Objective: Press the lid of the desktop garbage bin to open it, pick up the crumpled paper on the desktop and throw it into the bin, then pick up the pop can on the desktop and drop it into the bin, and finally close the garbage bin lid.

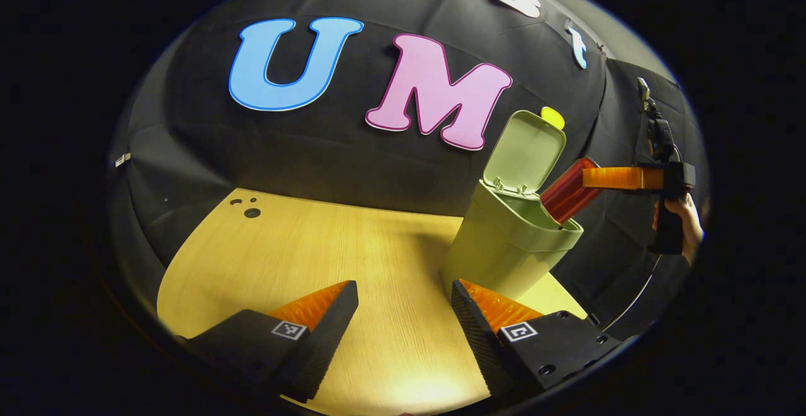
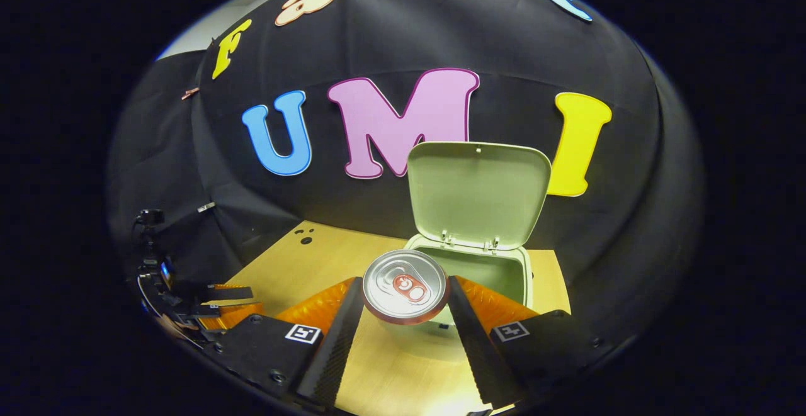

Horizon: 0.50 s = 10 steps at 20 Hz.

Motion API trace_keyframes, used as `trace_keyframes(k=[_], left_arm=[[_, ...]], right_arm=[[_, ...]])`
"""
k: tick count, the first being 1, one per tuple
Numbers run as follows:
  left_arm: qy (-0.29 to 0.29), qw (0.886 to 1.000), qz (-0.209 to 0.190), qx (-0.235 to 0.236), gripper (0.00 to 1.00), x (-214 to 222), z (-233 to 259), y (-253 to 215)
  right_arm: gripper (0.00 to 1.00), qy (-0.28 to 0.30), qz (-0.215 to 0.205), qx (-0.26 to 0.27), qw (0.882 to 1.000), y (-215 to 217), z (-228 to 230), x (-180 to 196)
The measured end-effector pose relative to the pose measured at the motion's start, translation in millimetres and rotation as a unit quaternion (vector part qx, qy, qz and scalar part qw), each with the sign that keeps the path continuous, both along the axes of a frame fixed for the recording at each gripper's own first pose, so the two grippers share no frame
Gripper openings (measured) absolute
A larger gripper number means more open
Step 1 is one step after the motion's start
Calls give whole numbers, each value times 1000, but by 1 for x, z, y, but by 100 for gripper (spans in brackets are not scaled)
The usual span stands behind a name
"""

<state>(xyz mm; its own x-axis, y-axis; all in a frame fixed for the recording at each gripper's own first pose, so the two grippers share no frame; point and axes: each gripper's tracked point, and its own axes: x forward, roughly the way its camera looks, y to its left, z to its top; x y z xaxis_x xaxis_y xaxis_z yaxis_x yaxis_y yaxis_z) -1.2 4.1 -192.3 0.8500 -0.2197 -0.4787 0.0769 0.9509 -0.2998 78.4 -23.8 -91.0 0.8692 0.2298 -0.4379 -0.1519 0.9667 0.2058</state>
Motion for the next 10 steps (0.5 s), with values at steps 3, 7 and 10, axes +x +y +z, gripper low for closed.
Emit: trace_keyframes(k=[3, 7, 10], left_arm=[[2, 1000, 3, 1, 96, -2, 0, 0], [4, 1000, 5, 3, 96, -4, -1, 2], [9, 1000, 4, 1, 96, -5, -2, 0]], right_arm=[[83, 4, -7, -9, 1000, -9, -12, 13], [83, 21, -8, -10, 1000, -11, -31, 23], [83, 30, -8, -3, 1000, -8, -43, 26]])
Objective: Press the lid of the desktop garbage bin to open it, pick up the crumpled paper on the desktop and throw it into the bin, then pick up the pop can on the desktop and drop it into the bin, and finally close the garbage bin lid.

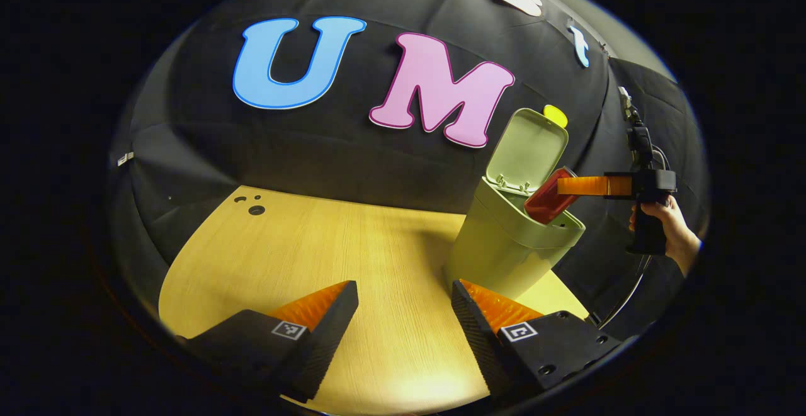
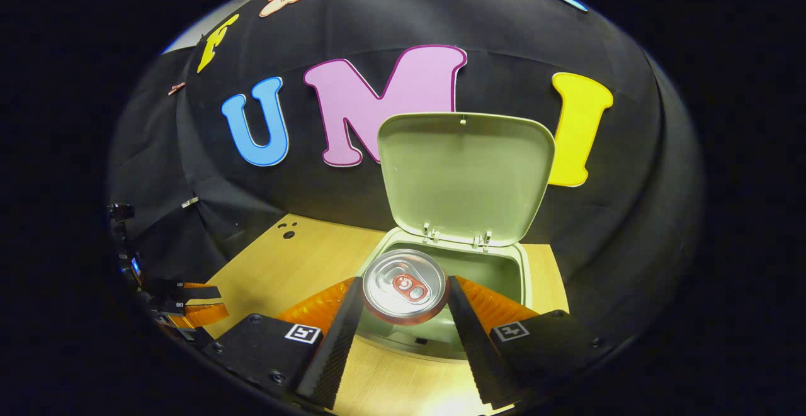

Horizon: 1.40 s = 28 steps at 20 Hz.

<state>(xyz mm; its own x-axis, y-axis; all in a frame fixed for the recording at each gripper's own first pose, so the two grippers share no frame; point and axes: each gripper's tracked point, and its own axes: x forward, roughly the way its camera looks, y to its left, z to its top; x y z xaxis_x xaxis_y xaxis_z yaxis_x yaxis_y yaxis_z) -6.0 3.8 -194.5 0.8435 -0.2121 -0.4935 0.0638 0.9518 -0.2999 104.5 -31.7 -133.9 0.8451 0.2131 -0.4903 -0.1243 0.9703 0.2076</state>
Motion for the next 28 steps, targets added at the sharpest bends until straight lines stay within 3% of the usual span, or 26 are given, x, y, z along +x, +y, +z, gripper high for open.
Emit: trace_keyframes(k=[17, 28], left_arm=[[2, 1000, 1, 1, 96, 0, -2, 2], [0, 1000, 1, 0, 96, -1, 0, 0]], right_arm=[[84, 13, 4, 7, 1000, 6, -12, -6], [84, -103, -38, 10, 994, -20, 99, 22]])
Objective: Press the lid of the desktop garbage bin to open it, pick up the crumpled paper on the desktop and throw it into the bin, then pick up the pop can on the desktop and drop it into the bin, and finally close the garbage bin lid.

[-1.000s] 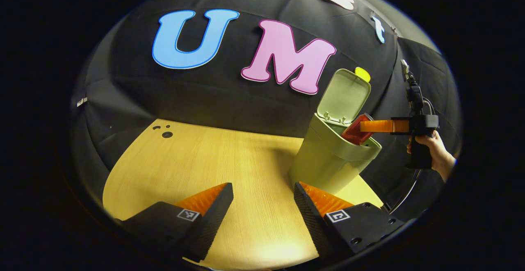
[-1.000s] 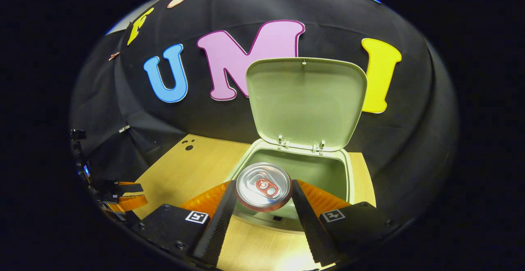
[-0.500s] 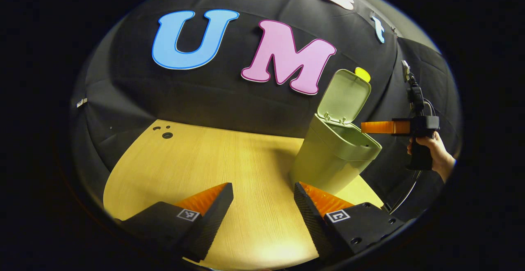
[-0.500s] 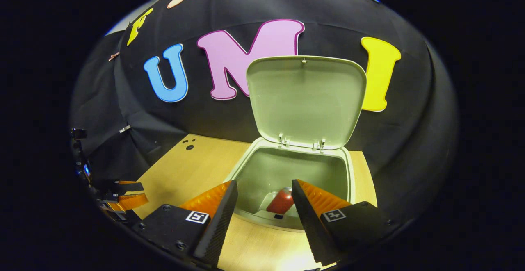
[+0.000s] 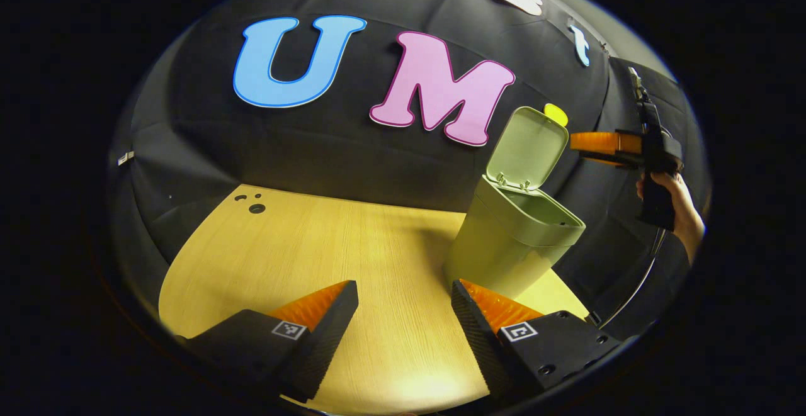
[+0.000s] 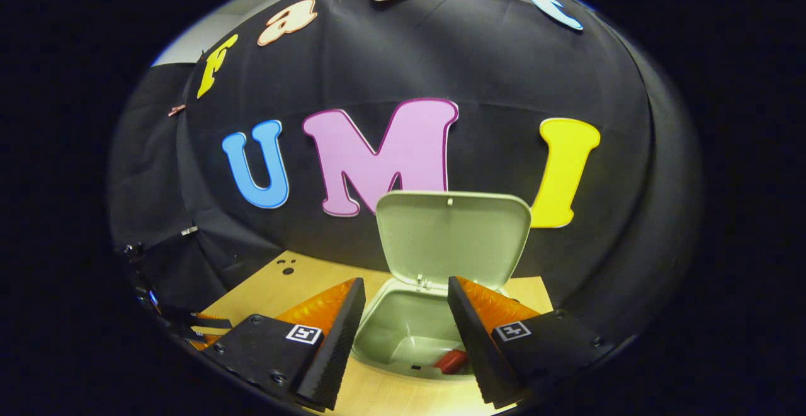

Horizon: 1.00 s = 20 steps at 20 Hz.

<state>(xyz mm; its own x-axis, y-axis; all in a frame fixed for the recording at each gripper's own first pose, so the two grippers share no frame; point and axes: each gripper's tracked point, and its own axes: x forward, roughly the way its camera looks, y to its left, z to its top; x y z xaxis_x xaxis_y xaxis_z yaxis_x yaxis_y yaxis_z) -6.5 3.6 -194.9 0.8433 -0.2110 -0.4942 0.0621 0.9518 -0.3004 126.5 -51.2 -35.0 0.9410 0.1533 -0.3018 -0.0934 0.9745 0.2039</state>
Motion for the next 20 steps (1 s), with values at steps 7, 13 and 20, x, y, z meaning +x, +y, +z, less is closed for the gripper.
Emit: trace_keyframes(k=[7, 13, 20], left_arm=[[-6, 1000, 3, -2, 96, 1, 3, 0], [-5, 1000, 15, 0, 96, -4, 3, 7], [-2, 999, 31, 8, 96, -10, 4, 18]], right_arm=[[92, -45, -17, -27, 998, -11, 44, 32], [94, -66, -46, -43, 996, -23, 56, 68], [95, -81, -81, -51, 992, -41, 57, 112]])
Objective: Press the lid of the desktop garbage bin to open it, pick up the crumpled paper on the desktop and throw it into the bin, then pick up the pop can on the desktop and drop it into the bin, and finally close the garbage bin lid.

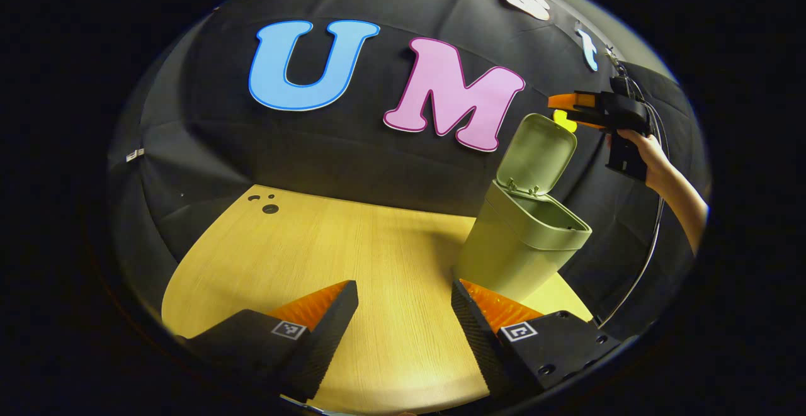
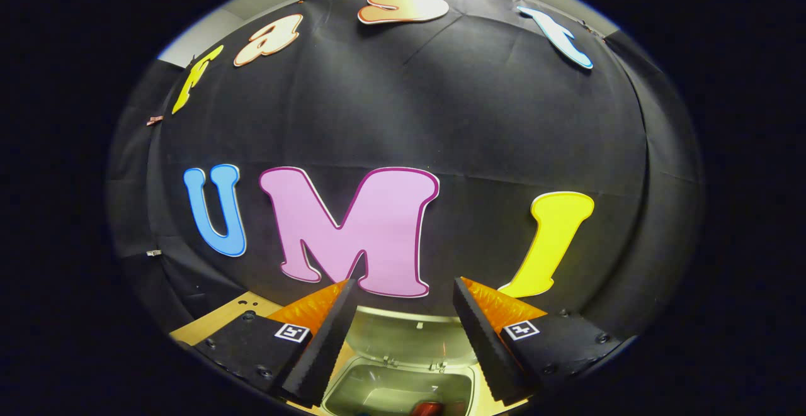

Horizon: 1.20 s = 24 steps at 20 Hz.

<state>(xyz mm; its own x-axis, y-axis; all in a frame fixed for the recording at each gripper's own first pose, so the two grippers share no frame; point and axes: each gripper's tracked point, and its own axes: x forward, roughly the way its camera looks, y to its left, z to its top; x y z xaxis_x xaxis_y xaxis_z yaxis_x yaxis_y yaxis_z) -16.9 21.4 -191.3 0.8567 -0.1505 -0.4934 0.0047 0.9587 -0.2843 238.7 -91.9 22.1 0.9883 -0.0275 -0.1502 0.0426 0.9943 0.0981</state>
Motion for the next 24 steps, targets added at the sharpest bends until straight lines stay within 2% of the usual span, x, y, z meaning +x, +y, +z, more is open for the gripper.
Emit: trace_keyframes(k=[5, 9, 16, 24], left_arm=[[0, 1000, 11, 6, 96, 0, -1, 4], [3, 1000, 16, 6, 96, 1, -2, 6], [3, 1000, 8, 8, 96, -1, 0, -3], [3, 1000, -12, 8, 96, 3, -1, -16]], right_arm=[[96, 30, -17, 12, 999, -10, -21, 20], [96, 42, -12, 9, 999, -9, -27, 19], [95, 53, 5, 0, 999, 3, -32, -18], [96, 84, 25, -8, 996, 25, -64, -70]])
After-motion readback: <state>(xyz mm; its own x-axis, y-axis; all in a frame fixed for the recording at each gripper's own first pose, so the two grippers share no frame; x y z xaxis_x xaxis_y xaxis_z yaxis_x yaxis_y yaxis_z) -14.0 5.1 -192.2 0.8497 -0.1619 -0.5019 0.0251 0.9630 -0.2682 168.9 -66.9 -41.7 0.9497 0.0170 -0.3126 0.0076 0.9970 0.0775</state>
